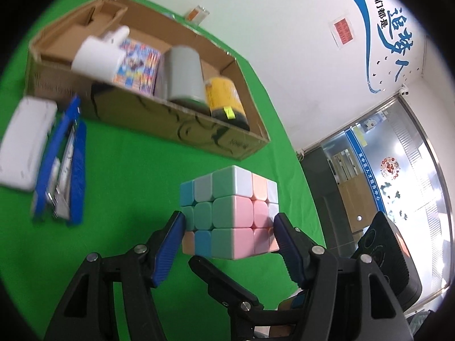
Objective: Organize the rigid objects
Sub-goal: 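Carry the cube into the box beside the fan and release, then withdraw the open right tool from the box, then approach the blue stapler and grasp it with the right tool, then lift the blue stapler upright with the right tool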
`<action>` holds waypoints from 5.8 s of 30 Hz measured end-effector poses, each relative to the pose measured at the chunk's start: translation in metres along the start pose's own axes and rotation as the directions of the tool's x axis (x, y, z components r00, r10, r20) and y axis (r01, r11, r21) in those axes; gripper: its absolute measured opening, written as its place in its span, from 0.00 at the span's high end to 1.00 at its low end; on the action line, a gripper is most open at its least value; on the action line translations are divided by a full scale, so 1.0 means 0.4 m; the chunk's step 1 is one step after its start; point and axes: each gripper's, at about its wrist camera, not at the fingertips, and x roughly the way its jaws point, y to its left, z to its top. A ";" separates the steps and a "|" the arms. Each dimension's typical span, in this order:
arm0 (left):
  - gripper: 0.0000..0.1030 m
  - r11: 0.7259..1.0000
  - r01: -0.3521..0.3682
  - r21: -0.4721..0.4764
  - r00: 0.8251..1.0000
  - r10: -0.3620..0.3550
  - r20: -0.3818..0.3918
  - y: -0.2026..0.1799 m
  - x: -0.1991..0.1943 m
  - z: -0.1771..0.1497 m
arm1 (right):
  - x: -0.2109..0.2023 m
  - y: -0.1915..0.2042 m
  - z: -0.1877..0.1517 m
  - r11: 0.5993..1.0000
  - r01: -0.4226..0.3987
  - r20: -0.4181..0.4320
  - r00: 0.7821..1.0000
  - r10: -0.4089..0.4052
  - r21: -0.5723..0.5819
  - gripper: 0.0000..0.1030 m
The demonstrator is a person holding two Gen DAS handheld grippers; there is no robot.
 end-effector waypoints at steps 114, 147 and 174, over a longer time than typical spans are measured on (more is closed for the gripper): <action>0.70 0.913 -0.405 -0.044 0.913 0.407 0.037 0.242 -0.067 0.005 | 0.075 0.037 -0.068 0.984 -0.125 -0.034 0.991 0.131 0.128 0.02; 0.47 0.998 0.056 -0.010 0.974 -0.056 -0.218 -0.019 0.267 -0.096 | 0.044 -0.173 -0.216 0.908 -0.015 -0.109 0.992 0.067 0.419 0.22; 0.44 1.000 -0.011 0.011 0.977 0.013 -0.212 0.021 0.215 -0.096 | 0.072 -0.043 -0.170 0.883 0.398 -0.032 0.908 -0.418 -0.250 0.48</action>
